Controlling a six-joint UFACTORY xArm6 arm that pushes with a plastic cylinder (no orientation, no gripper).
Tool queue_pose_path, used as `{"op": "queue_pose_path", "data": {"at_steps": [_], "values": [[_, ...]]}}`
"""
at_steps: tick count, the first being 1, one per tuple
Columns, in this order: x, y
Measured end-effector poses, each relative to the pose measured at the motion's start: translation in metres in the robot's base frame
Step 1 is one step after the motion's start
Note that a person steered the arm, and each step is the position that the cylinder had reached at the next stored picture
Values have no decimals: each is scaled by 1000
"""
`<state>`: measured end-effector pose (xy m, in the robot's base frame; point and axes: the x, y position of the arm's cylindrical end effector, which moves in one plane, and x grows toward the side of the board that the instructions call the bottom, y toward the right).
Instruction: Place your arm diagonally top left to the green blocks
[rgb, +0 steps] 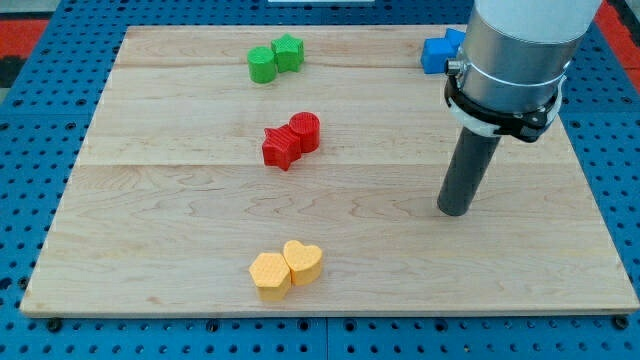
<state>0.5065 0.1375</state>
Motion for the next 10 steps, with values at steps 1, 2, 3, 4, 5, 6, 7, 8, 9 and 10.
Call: {"op": "queue_pose_path", "data": {"at_steps": [1, 2, 3, 4, 5, 6, 7, 8, 9, 10], "values": [[0, 0], [25, -63], [1, -142], [2, -148], [-8, -237], [-36, -290], [-127, -296], [-164, -296], [-167, -296], [-167, -296]]}}
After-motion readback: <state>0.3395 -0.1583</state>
